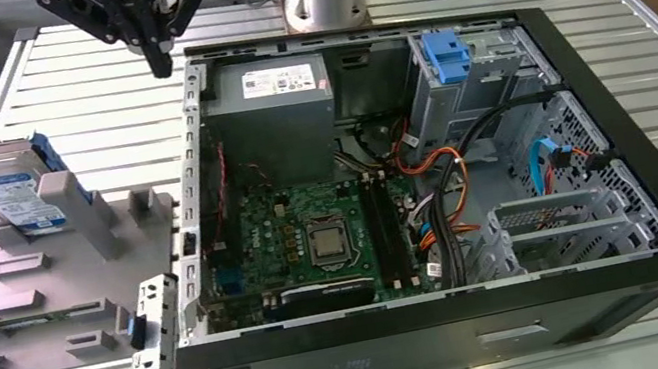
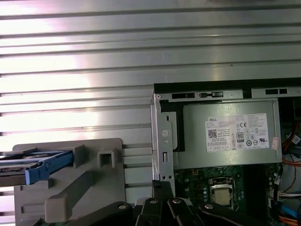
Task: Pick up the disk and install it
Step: 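Reach for the disk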
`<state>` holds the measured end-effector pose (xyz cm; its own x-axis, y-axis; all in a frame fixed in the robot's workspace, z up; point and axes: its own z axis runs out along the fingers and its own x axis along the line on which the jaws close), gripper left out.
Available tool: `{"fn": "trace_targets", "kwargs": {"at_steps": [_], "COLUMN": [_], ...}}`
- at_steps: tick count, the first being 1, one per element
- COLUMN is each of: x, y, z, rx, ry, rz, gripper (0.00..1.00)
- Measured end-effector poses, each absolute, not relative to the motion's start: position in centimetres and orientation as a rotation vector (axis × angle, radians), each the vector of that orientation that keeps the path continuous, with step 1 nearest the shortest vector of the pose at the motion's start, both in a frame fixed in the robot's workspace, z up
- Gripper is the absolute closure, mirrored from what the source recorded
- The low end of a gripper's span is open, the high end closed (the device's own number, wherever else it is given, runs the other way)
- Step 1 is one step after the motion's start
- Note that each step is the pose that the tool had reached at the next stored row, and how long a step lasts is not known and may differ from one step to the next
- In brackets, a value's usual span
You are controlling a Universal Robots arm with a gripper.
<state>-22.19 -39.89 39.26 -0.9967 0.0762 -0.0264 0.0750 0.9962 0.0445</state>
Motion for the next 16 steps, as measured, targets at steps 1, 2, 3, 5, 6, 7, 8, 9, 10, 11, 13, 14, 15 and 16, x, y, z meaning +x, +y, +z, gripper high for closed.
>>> {"fn": "trace_targets", "kwargs": {"at_steps": [1,2,3,5,6,7,8,9,10,11,13,14,15,16], "x": [-22.4,-22.6,-22.8,-23.2,-23.4,-23.5,-23.7,-23.8,-24.0,-24.1,-24.1,-24.1,-24.1,-24.2], "y": [-39.9,-39.9,-39.9,-39.9,-39.9,-39.9,-39.9,-39.9,-39.9,-39.9,-39.9,-39.9,-39.9,-39.9], "z": [39.3,39.3,39.3,39.3,39.3,39.3,39.3,39.3,39.3,39.3,39.3,39.3,39.3,39.3], "rx": [0.118,0.118,0.118,0.118,0.118,0.117,0.117,0.117,0.118,0.118,0.117,0.117,0.117,0.118], "ry": [3.11,3.11,3.11,3.109,3.109,3.109,3.109,3.109,3.109,3.109,3.109,3.109,3.109,3.109], "rz": [0.068,0.068,0.068,0.068,0.068,0.068,0.068,0.068,0.068,0.068,0.068,0.068,0.068,0.068], "gripper": [0.89,0.89,0.89,0.89,0.89,0.89,0.89,0.89,0.89,0.89,0.89,0.89,0.89,0.89]}}
